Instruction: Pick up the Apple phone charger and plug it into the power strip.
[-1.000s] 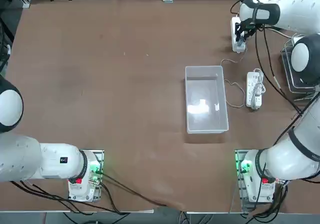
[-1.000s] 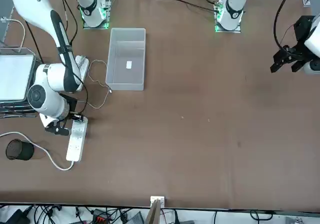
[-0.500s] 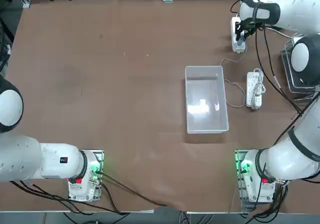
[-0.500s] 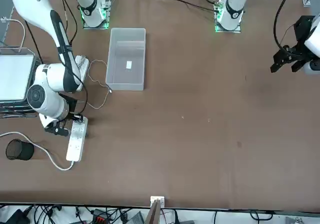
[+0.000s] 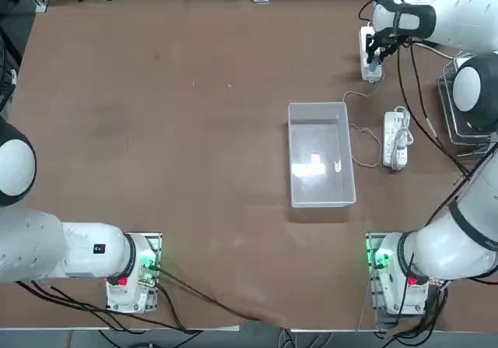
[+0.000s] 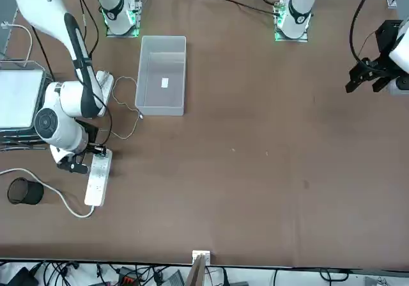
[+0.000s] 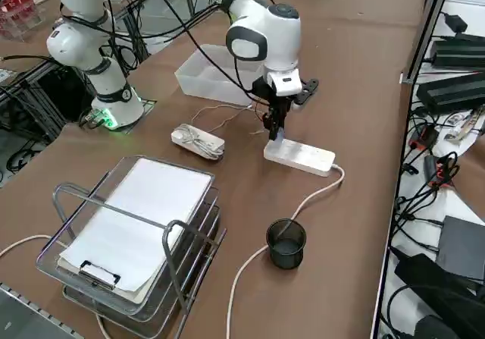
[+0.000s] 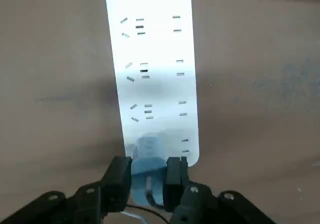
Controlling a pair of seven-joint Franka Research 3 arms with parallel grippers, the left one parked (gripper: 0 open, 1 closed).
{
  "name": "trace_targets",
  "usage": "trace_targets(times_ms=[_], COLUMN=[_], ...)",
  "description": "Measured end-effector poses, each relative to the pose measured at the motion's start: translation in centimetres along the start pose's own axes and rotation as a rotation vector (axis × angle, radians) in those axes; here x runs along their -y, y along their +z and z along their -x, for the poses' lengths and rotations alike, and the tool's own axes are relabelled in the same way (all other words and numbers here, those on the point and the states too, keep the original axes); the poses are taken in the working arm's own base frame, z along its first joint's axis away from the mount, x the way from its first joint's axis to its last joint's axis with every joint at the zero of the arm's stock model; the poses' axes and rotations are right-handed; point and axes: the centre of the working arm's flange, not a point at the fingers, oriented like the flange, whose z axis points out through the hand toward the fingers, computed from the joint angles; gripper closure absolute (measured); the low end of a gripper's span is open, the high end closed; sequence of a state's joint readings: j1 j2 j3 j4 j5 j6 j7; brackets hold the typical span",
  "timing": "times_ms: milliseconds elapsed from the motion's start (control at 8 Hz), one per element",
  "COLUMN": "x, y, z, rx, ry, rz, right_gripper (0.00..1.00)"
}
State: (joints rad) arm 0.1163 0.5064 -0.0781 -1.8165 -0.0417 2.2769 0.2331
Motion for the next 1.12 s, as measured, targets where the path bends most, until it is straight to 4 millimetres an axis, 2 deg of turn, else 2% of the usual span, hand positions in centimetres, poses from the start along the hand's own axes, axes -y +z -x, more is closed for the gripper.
trace_targets(times_ms=[1125], x=[-0.14], y=[0.29], z=[-0.01], rx=[0.005], ry=[0.002], rz=[0.002], right_gripper=[0.63])
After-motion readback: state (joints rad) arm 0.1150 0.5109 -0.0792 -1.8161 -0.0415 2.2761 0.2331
